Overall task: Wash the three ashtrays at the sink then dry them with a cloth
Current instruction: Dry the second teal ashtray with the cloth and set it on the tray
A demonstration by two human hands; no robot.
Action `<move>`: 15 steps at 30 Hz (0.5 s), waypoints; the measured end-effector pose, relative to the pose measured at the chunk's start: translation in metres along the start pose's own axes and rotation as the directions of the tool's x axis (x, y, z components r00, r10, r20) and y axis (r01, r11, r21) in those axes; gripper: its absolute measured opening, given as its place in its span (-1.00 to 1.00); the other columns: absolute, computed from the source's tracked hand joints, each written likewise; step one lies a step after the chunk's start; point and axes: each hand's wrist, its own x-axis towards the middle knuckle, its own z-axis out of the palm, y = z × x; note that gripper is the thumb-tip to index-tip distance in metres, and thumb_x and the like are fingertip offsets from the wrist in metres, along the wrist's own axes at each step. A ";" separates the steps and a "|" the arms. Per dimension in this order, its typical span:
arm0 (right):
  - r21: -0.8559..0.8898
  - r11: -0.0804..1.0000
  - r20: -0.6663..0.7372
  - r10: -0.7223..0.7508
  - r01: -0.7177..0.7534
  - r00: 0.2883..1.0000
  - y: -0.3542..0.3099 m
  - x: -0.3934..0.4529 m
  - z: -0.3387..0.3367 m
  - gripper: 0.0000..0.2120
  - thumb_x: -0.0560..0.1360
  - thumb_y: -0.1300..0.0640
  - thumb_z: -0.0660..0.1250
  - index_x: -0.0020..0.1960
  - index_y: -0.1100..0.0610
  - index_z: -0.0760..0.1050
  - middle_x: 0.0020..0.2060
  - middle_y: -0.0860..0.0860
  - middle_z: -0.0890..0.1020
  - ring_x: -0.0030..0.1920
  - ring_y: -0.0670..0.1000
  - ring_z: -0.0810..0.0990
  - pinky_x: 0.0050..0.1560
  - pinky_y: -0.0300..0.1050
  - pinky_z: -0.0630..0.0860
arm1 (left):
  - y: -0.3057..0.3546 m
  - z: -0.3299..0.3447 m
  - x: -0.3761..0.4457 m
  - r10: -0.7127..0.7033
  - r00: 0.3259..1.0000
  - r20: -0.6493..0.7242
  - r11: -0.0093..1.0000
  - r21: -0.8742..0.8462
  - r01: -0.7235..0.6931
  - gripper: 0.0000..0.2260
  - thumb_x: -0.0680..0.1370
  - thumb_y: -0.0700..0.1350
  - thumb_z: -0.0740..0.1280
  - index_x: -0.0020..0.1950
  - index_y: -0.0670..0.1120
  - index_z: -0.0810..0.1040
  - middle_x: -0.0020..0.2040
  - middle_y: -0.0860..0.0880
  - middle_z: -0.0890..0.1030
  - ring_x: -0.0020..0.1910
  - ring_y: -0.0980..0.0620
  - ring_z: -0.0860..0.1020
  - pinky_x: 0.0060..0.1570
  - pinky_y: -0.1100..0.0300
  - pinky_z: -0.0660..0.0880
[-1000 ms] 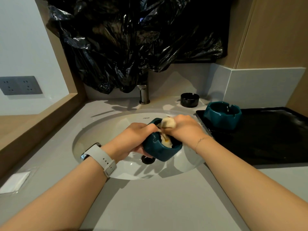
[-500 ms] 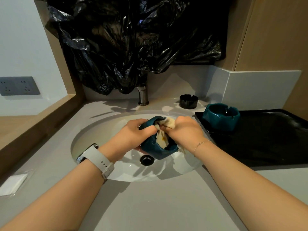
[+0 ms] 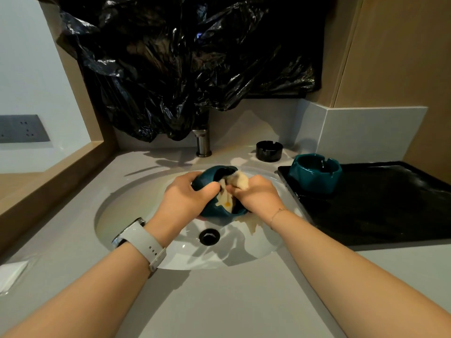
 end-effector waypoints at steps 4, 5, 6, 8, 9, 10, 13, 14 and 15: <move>0.312 0.921 0.285 0.143 -0.233 0.948 -0.001 -0.007 0.009 -0.74 0.45 0.13 0.41 0.09 0.19 0.51 -0.11 0.13 0.62 -0.16 0.09 0.59 -0.20 -0.08 0.57 | -0.003 -0.001 -0.002 0.124 0.986 -0.108 0.984 0.143 -0.108 -0.68 0.52 -0.02 0.40 0.26 -0.01 0.55 -0.10 0.08 0.59 -0.01 -0.02 0.59 0.02 0.07 0.58; 0.439 0.841 0.369 0.153 -0.317 0.917 -0.001 -0.007 0.012 -0.70 0.46 0.23 0.38 0.18 0.21 0.48 -0.01 0.15 0.63 -0.04 0.11 0.61 -0.04 -0.01 0.61 | -0.004 0.000 -0.003 0.144 0.980 -0.135 0.980 0.157 -0.122 -0.66 0.52 -0.02 0.40 0.29 -0.02 0.54 -0.07 0.06 0.59 -0.01 -0.02 0.59 0.02 0.08 0.57; 0.551 0.738 0.436 0.142 -0.389 0.889 -0.001 -0.009 0.014 -0.68 0.49 0.31 0.34 0.24 0.23 0.45 0.07 0.19 0.62 0.06 0.16 0.61 0.10 0.04 0.59 | -0.005 0.000 -0.003 0.161 0.973 -0.165 0.978 0.158 -0.135 -0.63 0.52 -0.01 0.41 0.31 -0.03 0.53 -0.05 0.06 0.58 0.00 -0.01 0.59 0.02 0.10 0.57; 0.689 0.532 0.539 0.078 -0.492 0.839 -0.004 -0.015 0.016 -0.75 0.54 0.38 0.23 0.22 0.29 0.43 0.16 0.26 0.58 0.12 0.24 0.60 0.15 0.08 0.56 | -0.005 0.002 -0.005 0.218 0.951 -0.219 0.970 0.154 -0.187 -0.58 0.52 -0.02 0.41 0.36 -0.04 0.49 -0.06 0.11 0.55 -0.06 0.10 0.56 -0.07 0.31 0.51; 0.715 0.465 0.563 0.061 -0.522 0.824 -0.005 -0.016 0.019 -0.79 0.56 0.38 0.19 0.18 0.30 0.43 0.16 0.27 0.57 0.11 0.26 0.60 0.13 0.08 0.57 | -0.004 0.002 -0.007 0.245 0.942 -0.230 0.965 0.152 -0.214 -0.58 0.52 -0.02 0.41 0.37 -0.03 0.48 -0.09 0.16 0.53 -0.11 0.18 0.53 -0.13 0.42 0.44; 0.725 0.440 0.567 0.057 -0.531 0.822 -0.006 -0.016 0.021 -0.80 0.56 0.39 0.18 0.17 0.31 0.43 0.15 0.27 0.58 0.09 0.26 0.61 0.11 0.09 0.57 | -0.004 0.003 -0.007 0.259 0.938 -0.229 0.962 0.144 -0.230 -0.58 0.52 -0.02 0.41 0.37 -0.02 0.48 -0.11 0.21 0.52 -0.13 0.23 0.52 -0.17 0.49 0.39; 0.630 0.678 0.355 0.181 -0.378 0.917 -0.009 -0.012 0.022 -0.74 0.49 0.30 0.32 0.18 0.25 0.48 -0.02 0.18 0.63 -0.06 0.17 0.64 -0.07 0.00 0.61 | -0.005 0.004 -0.006 0.235 0.952 -0.196 0.971 0.078 -0.224 -0.61 0.52 -0.05 0.42 0.34 0.02 0.50 -0.10 0.23 0.54 -0.10 0.28 0.54 -0.18 0.52 0.38; 0.509 0.814 0.214 0.194 -0.279 0.957 -0.011 -0.011 0.019 -0.80 0.48 0.20 0.35 0.09 0.20 0.51 -0.12 0.12 0.62 -0.15 0.11 0.61 -0.19 -0.09 0.55 | -0.005 0.004 -0.006 0.222 0.957 -0.184 0.975 0.035 -0.219 -0.64 0.51 -0.06 0.42 0.31 0.04 0.51 -0.09 0.22 0.56 -0.11 0.32 0.53 -0.17 0.51 0.41; 0.374 0.912 0.075 0.149 -0.166 0.986 -0.012 -0.011 0.014 -0.85 0.49 0.09 0.36 -0.01 0.16 0.50 -0.21 0.06 0.58 -0.21 0.08 0.57 -0.28 -0.15 0.46 | -0.003 0.003 -0.005 0.207 0.963 -0.173 0.977 -0.017 -0.213 -0.66 0.51 -0.07 0.43 0.27 0.06 0.51 -0.09 0.22 0.57 -0.12 0.32 0.54 -0.14 0.47 0.45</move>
